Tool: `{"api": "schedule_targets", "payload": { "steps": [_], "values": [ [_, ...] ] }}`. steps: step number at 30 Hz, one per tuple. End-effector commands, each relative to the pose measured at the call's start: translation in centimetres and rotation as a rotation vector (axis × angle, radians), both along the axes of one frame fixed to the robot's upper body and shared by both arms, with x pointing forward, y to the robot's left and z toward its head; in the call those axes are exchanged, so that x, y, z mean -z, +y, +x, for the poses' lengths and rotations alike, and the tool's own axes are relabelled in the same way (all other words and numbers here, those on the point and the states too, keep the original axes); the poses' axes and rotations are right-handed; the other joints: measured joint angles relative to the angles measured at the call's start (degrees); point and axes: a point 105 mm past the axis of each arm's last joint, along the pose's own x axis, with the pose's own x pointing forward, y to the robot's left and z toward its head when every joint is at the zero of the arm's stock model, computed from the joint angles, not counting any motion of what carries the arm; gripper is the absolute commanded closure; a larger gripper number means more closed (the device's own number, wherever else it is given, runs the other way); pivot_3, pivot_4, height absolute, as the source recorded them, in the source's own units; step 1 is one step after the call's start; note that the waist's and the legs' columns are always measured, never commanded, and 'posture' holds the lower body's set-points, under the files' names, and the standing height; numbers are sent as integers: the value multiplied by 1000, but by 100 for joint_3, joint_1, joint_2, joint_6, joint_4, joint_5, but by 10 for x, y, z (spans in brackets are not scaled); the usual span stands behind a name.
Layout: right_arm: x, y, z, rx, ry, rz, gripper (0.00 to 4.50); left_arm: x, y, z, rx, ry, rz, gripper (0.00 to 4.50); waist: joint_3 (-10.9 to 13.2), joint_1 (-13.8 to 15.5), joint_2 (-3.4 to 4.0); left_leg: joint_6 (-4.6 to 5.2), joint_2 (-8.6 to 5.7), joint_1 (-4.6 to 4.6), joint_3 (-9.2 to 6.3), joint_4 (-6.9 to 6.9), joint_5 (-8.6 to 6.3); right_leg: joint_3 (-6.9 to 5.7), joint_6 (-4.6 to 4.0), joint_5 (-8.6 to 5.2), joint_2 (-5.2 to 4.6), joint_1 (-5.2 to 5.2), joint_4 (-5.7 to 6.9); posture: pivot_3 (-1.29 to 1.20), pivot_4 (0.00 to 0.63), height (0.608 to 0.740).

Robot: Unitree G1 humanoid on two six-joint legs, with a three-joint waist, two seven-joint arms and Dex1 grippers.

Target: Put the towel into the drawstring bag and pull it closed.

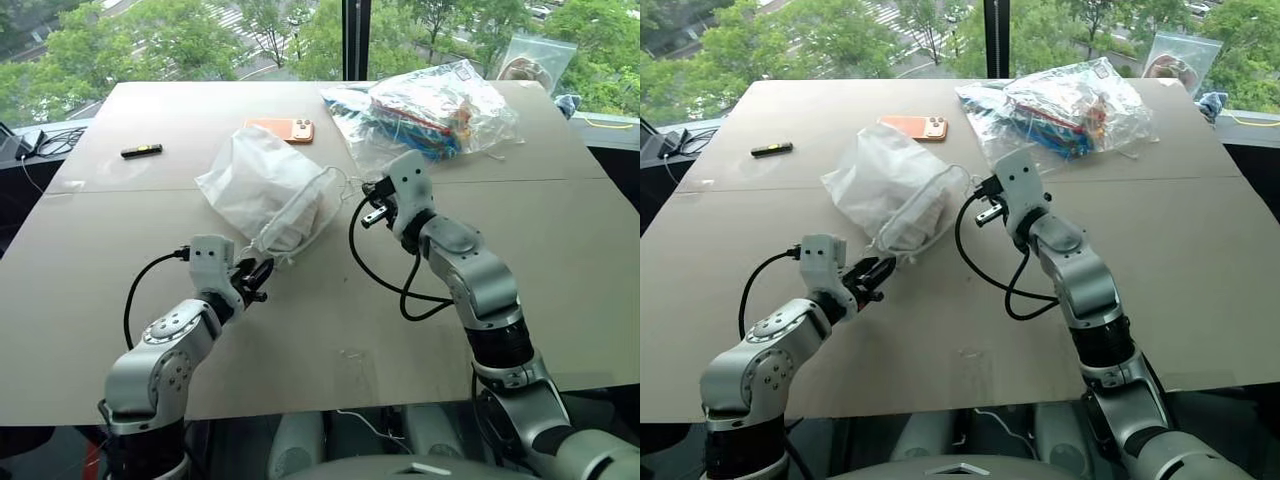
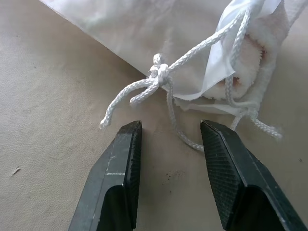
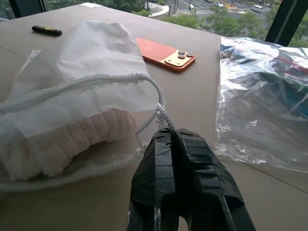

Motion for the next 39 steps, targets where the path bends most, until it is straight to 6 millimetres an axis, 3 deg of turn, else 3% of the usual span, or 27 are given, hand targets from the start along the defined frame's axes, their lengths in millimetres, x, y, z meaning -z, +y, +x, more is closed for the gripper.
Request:
{"api": "schedule_targets", "payload": {
  "steps": [1,5,8,10,11,14,18,21,24,29,34,37,39],
  "values": [
    [-16,0,-6,-2,-60,25,4500,8,1,7,-52,35,66,2554,0,12,1,0,0,2,0,0,0,0,0,0,0,2,1,0,150,740],
    [-17,-1,-5,8,-61,27,4500,20,7,16,-140,59,113,2554,-3,28,8,1,-1,63,-4,-5,0,-6,0,-2,0,61,-2,0,150,740],
    [-18,-10,1,75,-66,42,4500,17,34,24,-301,-6,129,3913,-3,26,11,2,0,100,-8,-7,1,-9,1,-4,1,91,-1,0,150,740],
    [-20,-18,6,130,-72,50,4500,9,48,26,-372,-65,148,4446,-2,15,11,2,3,124,-14,-7,3,-13,5,-9,3,112,-1,0,150,740],
    [-20,-21,8,150,-75,52,4500,5,52,27,-390,-91,160,4446,-2,5,11,1,9,138,-16,-7,4,-11,-17,-15,2,125,-2,0,150,740],
    [-25,-39,18,265,-97,65,4500,-24,82,31,-504,-229,238,4446,0,-36,10,0,15,153,-23,-11,4,-6,-28,-10,7,129,-3,0,150,740],
    [-34,-60,29,386,-137,54,4500,-88,108,37,-580,-474,369,4446,1,-5,6,-11,14,101,-29,-24,11,-4,-33,15,18,76,-4,0,150,740],
    [-46,-73,35,445,-183,48,4500,-129,114,42,-583,-607,427,4446,1,5,6,-23,6,39,-24,-26,17,-3,-33,19,13,24,-5,0,150,740],
    [-60,-82,39,476,-230,42,4500,-155,115,50,-572,-660,435,4446,1,2,6,-19,1,21,-20,-30,15,-9,-27,19,6,24,-42,0,150,740],
    [-124,-102,42,504,-429,-10,4500,-226,110,64,-522,-806,449,4446,10,8,-2,-36,-2,-72,-37,-25,25,-31,-7,33,9,-39,-80,0,150,740],
    [-195,-115,35,498,-620,-36,4500,-274,102,81,-437,-863,484,4446,10,-10,-1,-38,-2,-83,-30,-35,26,-43,-1,30,7,-49,-94,0,150,740],
    [-212,-127,33,525,-680,-83,4500,-276,103,89,-397,-837,534,4446,10,-26,-1,-37,-2,-70,-1,-43,26,-35,5,26,6,-47,-95,0,150,740],
    [-210,-144,35,577,-677,-114,4500,-267,119,90,-422,-798,549,4446,10,-42,-2,-37,-1,-64,14,-47,25,-25,6,25,6,-47,-94,0,150,740]
  ]
}}
